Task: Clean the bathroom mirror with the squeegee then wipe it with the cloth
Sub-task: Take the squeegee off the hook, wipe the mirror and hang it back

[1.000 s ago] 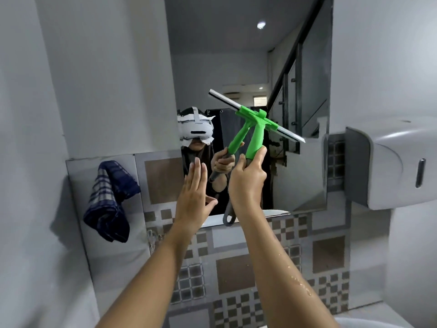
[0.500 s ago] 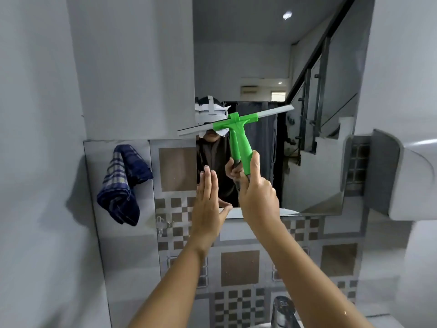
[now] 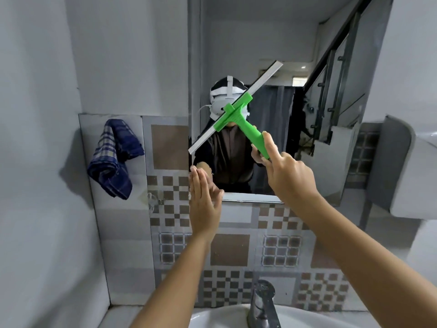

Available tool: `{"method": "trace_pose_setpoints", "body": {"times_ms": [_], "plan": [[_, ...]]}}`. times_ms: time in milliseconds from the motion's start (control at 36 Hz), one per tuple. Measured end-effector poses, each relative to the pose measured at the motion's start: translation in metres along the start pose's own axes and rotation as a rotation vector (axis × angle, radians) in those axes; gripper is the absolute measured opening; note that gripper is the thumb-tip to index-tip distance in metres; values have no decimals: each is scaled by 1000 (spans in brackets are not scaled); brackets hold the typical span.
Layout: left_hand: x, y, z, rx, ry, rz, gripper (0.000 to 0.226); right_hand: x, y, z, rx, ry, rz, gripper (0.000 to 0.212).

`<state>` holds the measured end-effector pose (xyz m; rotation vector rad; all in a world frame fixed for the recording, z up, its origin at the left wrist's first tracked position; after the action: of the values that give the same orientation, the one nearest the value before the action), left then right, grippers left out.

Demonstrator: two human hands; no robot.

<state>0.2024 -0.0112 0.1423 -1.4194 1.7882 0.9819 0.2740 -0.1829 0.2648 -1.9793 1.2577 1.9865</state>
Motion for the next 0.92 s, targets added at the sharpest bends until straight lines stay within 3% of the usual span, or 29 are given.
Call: {"method": "trace_pose_setpoints", "body": {"times_ms": [222,333,444,667,917], "plan": [[-2,1,6,17,45,-3,89,-14,16,-40,190,197,-116,59],[-2,6,-3,29,79,-43,77,-14,24,-59,141,236,-92,57],[-18,13,-18,-11,36,-87,65,-9,24,-79,146,212,-60,61],[-111,23,-65,-159,-102,-125,63,-8,28,-108,197,191,-10,65],[-191,28,-76,-251,-224,-93,63,26,6,-148,181,-28,137,60]]}}
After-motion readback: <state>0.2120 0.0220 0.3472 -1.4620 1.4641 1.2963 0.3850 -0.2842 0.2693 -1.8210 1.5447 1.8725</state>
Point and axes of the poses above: each hand's wrist, its own x-axis away from the middle knuckle, its own y-axis out of the back of the hand, z = x × y, the point moved 6 cm from there along -x, towards the middle knuckle, and after that the axes turned 13 degrees about x, right-handed, at the moved point
